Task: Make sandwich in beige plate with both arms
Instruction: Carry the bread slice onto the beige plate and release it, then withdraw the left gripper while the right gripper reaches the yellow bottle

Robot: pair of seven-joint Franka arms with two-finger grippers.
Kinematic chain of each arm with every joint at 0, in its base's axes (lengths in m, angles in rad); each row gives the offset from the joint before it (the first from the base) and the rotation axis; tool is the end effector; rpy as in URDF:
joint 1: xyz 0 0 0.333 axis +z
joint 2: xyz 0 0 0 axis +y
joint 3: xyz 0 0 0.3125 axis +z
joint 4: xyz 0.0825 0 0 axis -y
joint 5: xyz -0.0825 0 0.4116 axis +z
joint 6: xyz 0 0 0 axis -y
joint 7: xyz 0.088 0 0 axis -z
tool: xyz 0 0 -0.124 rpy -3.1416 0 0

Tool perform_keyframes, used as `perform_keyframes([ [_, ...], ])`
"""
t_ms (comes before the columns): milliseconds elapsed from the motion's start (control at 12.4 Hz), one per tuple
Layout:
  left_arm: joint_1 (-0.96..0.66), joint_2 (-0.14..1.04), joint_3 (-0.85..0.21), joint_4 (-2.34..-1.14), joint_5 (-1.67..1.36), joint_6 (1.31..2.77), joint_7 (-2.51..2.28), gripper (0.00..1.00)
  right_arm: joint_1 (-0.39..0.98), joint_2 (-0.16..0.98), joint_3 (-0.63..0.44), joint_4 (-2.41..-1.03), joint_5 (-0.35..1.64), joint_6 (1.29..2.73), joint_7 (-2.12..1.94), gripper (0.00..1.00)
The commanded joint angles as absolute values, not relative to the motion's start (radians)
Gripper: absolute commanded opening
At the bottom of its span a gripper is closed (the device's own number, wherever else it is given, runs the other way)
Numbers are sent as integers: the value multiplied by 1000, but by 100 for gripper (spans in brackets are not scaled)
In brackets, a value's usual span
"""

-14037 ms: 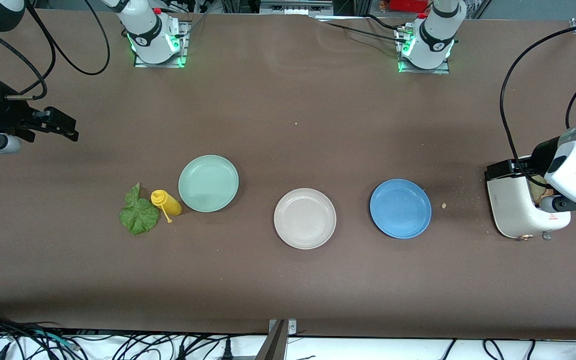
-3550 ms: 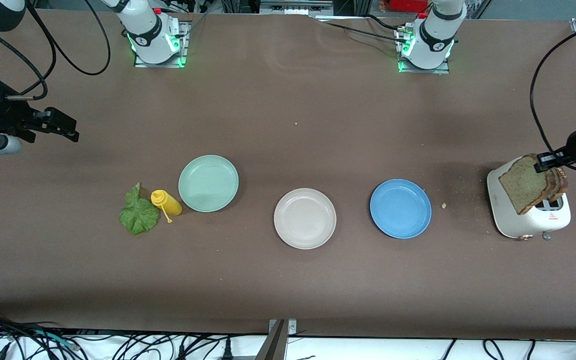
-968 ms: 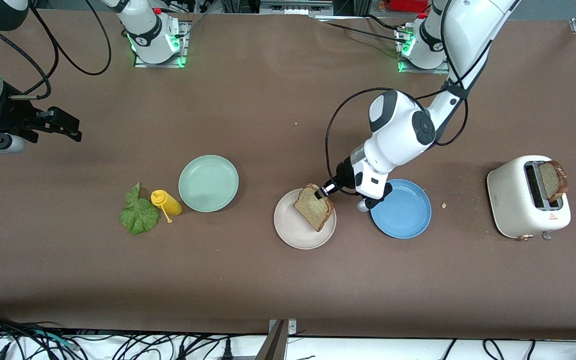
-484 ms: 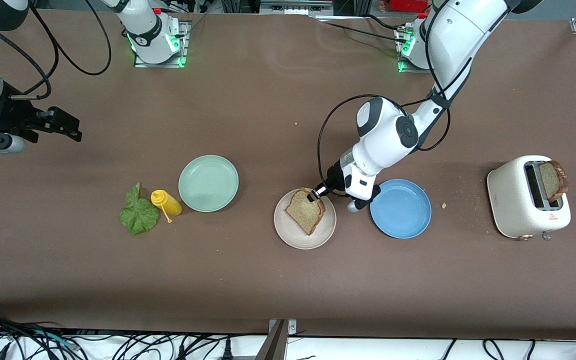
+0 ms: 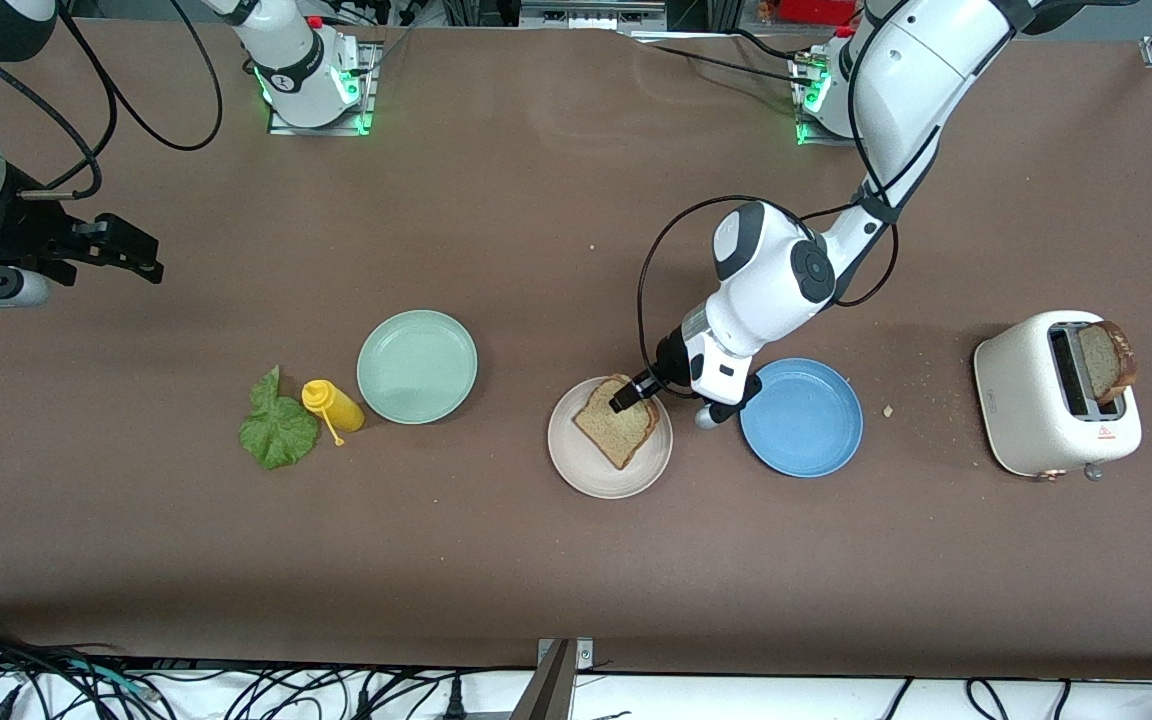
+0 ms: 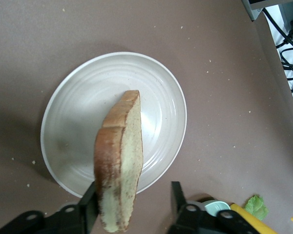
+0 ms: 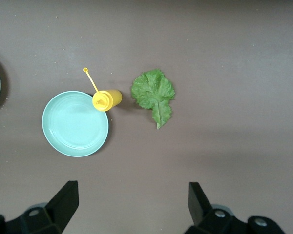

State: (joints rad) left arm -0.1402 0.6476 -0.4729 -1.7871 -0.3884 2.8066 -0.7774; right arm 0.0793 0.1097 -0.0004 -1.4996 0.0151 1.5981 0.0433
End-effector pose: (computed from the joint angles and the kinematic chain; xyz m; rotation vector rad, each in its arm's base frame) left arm 0.6116 -0.3724 0.2263 2.4058 0.8165 0.0109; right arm 0.6152 0.0505 0.5762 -3.1267 -0.0549 0.0189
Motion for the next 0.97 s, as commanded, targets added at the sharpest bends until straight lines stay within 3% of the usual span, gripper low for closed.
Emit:
perform_keyframes([
  [0,-135,640,-468,-1776,-388,2769,-686,99,72,109,-2,-1491,31,1595,43,100],
  [565,-72,608,-462,-1720,-147,2444,-680,99,64,191,-6,-1491,28,1614,41,100],
  [887,38,511,-460,-1681,-34,2237,-681,99,51,219,-9,-1491,31,1660,29,100],
])
